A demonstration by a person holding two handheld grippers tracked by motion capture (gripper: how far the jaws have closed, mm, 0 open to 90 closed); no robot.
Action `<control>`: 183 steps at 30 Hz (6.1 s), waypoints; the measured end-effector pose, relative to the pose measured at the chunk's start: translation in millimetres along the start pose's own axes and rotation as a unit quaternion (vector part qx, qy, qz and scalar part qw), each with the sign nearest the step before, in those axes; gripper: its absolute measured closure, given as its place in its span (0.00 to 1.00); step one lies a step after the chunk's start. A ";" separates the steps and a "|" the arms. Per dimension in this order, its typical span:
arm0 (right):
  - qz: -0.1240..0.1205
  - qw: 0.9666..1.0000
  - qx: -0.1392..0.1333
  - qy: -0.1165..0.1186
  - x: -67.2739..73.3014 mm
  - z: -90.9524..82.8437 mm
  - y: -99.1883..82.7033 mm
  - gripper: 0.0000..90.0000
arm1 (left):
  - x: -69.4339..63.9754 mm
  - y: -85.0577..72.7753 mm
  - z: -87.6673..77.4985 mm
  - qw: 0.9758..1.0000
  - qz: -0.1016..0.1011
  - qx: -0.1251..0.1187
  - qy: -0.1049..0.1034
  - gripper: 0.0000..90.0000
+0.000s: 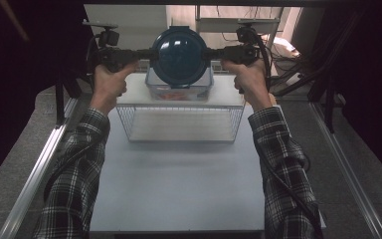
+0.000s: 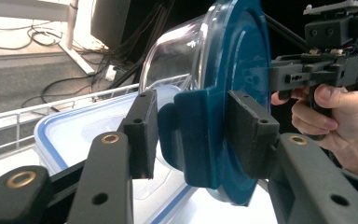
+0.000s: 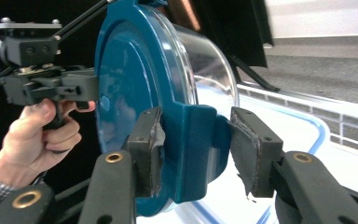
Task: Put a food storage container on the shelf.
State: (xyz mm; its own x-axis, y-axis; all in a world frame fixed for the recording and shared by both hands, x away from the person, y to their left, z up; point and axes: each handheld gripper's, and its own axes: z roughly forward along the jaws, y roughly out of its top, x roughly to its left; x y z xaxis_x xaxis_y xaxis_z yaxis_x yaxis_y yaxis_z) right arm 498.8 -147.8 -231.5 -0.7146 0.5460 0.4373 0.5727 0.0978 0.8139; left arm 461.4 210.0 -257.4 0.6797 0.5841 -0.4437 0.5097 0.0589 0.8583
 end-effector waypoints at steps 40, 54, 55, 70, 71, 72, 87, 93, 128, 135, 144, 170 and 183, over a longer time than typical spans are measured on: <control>-0.095 0.992 -0.007 -0.088 22.9 0.3 -31.2 0.83 | -14.0 -28.6 -2.0 0.991 0.045 0.011 0.125 0.94; -0.112 0.991 -0.008 -0.072 26.7 -5.5 -55.7 0.55 | -22.5 -62.1 -2.7 0.991 0.072 0.027 0.112 0.42; -0.116 0.991 -0.005 -0.071 27.5 -4.8 -59.2 0.50 | -23.2 -65.7 -2.3 0.991 0.076 0.029 0.108 0.38; -0.137 0.989 0.012 -0.055 30.8 -3.4 -111.9 0.11 | -35.4 -125.4 -7.1 0.992 0.090 0.059 0.066 0.12; -0.139 0.989 0.013 -0.055 31.8 -3.9 -115.9 0.09 | -35.8 -130.9 -7.7 0.992 0.089 0.063 0.062 0.11; -0.143 0.988 0.016 -0.052 32.5 -4.4 -119.7 0.08 | -35.8 -135.8 -8.4 0.992 0.090 0.064 0.059 0.10; -0.179 0.981 0.037 -0.059 35.8 -2.3 -166.4 0.03 | -45.8 -187.3 -20.0 0.991 0.098 0.067 0.053 0.08; -0.183 0.981 0.040 -0.054 34.7 -2.3 -181.8 0.02 | -48.6 -207.5 -18.1 0.989 0.112 0.075 0.062 0.07; -0.191 0.978 0.066 -0.060 27.1 2.6 -258.1 0.00 | -42.3 -290.8 -14.0 0.989 0.099 0.090 0.065 0.04; -0.183 0.978 0.079 -0.061 25.7 3.7 -271.3 0.00 | -43.3 -301.3 -22.0 0.988 0.099 0.094 0.075 0.04; -0.183 0.977 0.081 -0.073 25.8 -6.4 -286.4 0.00 | -42.2 -312.9 -34.8 0.987 0.094 0.102 0.082 0.02; -0.180 0.974 0.078 -0.113 18.7 -42.0 -315.8 0.00 | -45.2 -339.0 -63.4 0.979 0.093 0.127 0.129 0.00; -0.175 0.973 0.076 -0.130 14.8 -58.3 -328.1 0.00 | -45.5 -352.4 -74.4 0.974 0.092 0.142 0.148 0.00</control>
State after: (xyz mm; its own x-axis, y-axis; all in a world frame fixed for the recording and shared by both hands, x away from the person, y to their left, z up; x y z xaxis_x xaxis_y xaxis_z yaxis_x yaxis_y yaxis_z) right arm 276.8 -220.3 -469.8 -0.7626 0.6467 0.0152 0.3782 0.4266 0.8216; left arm 211.6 223.0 -520.5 0.6123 0.7745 -0.1586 0.5473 -0.2706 0.7920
